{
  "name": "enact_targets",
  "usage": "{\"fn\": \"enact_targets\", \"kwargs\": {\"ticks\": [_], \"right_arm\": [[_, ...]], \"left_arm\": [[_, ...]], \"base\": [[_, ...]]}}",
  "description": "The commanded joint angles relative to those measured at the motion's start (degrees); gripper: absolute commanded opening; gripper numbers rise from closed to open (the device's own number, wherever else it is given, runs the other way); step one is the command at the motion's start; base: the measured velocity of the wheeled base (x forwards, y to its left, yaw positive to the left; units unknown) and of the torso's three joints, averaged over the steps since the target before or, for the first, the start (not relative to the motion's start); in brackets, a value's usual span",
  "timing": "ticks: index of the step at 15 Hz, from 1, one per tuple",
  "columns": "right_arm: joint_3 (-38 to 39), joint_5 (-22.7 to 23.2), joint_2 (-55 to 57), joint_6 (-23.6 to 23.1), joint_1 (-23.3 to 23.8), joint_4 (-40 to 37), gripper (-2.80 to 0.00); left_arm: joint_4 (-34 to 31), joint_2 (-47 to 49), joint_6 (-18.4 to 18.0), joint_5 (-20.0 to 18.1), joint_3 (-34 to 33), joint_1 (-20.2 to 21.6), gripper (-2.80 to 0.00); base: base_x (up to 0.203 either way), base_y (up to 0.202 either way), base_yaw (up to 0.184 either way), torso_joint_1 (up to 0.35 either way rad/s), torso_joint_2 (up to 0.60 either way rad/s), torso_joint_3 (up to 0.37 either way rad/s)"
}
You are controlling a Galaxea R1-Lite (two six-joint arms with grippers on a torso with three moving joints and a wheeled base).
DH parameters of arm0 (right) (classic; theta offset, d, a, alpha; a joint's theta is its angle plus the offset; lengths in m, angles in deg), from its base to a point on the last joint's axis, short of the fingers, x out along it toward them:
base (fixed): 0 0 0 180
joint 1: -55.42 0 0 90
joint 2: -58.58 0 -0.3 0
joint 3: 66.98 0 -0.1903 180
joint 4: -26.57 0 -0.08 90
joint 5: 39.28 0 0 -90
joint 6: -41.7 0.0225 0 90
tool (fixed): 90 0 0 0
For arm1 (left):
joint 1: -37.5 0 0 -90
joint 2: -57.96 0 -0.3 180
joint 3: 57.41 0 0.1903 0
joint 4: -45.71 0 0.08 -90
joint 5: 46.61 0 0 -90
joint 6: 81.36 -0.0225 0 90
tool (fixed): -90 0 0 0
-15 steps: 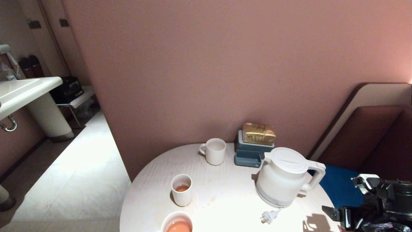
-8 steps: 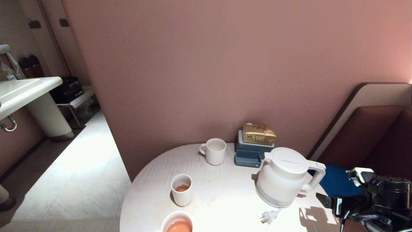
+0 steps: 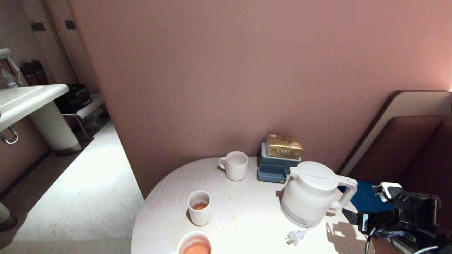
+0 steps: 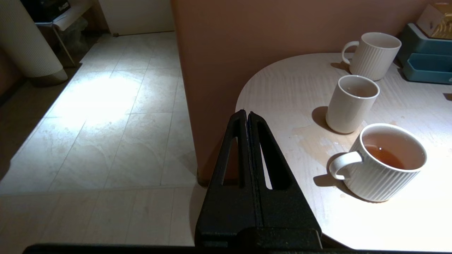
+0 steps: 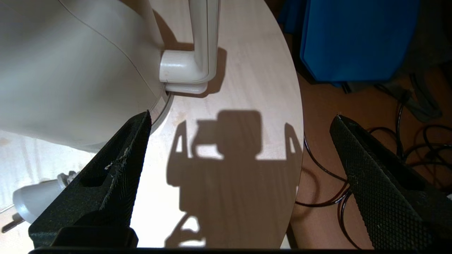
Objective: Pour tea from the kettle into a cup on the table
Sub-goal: Pick up the kettle
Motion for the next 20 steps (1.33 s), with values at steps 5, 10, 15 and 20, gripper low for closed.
{"fn": "enact_targets", "kwargs": {"ticks": [5, 10, 15, 20], "right_arm": [[-0.6, -0.1, 0.8, -0.3, 0.0, 0.5, 0.00], [-5.1, -0.1, 1.7, -1.4, 1.6, 0.0, 0.00], [-11.2, 0.8, 7.4, -3.6, 4.1, 0.4, 0.00], [-14.7, 3.8, 8.7, -5.0, 4.0, 0.5, 0.00]], "left_arm": [[0.0, 0.0, 0.0, 0.0, 0.0, 0.0, -2.80], [0.0, 0.1, 0.0, 0.0, 0.0, 0.0, -2.80], [0.0, 0.1, 0.0, 0.0, 0.0, 0.0, -2.80], [0.0, 0.1, 0.0, 0.0, 0.0, 0.0, -2.80]], "base": [[0.000, 0.000, 0.000, 0.000, 0.00, 0.000], [0.000, 0.000, 0.000, 0.000, 0.00, 0.000], [0.000, 0.000, 0.000, 0.000, 0.00, 0.000], [0.000, 0.000, 0.000, 0.000, 0.00, 0.000]]}}
